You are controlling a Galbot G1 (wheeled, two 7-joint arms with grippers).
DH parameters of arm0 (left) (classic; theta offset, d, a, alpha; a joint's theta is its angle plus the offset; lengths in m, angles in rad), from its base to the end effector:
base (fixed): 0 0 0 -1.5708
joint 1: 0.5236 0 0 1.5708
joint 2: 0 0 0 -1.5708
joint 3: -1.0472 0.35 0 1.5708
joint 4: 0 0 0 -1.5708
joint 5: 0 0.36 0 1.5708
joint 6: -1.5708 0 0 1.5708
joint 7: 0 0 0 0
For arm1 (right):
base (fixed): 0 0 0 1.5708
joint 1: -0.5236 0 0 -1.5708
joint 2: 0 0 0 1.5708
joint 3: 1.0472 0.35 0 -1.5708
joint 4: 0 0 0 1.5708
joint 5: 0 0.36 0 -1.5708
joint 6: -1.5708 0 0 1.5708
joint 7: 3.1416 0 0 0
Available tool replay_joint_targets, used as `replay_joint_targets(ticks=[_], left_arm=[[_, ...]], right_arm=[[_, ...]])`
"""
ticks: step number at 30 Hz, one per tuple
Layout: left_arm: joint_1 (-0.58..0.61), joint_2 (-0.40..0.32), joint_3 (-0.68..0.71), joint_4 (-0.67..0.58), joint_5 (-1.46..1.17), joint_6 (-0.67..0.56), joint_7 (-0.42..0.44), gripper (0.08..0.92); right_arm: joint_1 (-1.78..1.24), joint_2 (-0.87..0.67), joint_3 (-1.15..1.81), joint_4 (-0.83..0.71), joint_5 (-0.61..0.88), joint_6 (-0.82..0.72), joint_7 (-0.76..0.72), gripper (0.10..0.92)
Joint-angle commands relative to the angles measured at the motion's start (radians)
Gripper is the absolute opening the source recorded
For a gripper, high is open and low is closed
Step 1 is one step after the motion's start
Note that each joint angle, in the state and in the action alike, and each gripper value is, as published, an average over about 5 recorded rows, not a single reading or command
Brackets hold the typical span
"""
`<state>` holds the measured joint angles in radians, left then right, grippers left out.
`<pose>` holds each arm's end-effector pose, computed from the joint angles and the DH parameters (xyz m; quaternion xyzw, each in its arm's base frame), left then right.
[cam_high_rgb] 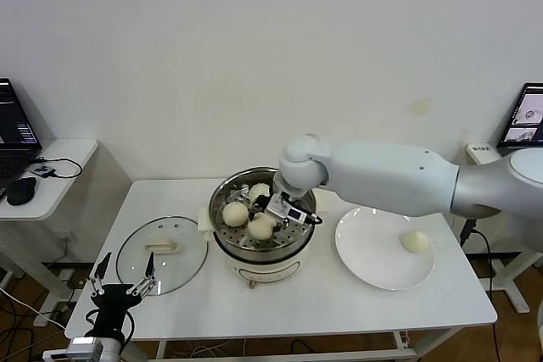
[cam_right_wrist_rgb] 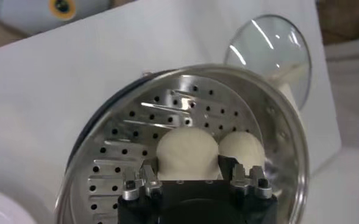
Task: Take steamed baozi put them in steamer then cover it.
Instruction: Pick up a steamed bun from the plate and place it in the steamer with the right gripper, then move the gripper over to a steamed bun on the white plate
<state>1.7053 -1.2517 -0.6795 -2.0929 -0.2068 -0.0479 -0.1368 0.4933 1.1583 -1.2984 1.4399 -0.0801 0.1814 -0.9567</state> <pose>0.1542 0.0995 -0.3046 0.0480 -0.9957 -0.0736 0.0279 0.4994 0.1576 -0.1039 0.6547 -0.2320 0.7194 0.0018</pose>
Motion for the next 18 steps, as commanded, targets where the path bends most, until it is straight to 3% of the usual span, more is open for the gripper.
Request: replay_joint_targets(ticks=[1, 7, 14, 18], left_arm=[[0.000, -0.001, 0.002, 0.005, 0.001, -0.002, 0.000, 0.823], [-0.004, -0.002, 0.004, 0.008, 0.002, -0.002, -0.001, 0.823], [-0.002, 0.001, 0.001, 0.005, 0.002, -0.002, -0.002, 0.823], [-0.002, 0.008, -0.004, 0.003, 0.001, -0.002, -0.001, 0.823]], right_arm=[[0.000, 0.003, -0.013, 0.008, -0.022, 0.062, -0.029, 0.623], [-0.002, -0.004, -0.013, 0.023, -0.006, 0.059, -0.029, 0.640], [0.015, -0.012, 0.011, 0.024, 0.003, 0.057, -0.022, 0.790], [0.038, -0.039, 0.046, 0.012, 0.004, 0.051, -0.012, 0.820]])
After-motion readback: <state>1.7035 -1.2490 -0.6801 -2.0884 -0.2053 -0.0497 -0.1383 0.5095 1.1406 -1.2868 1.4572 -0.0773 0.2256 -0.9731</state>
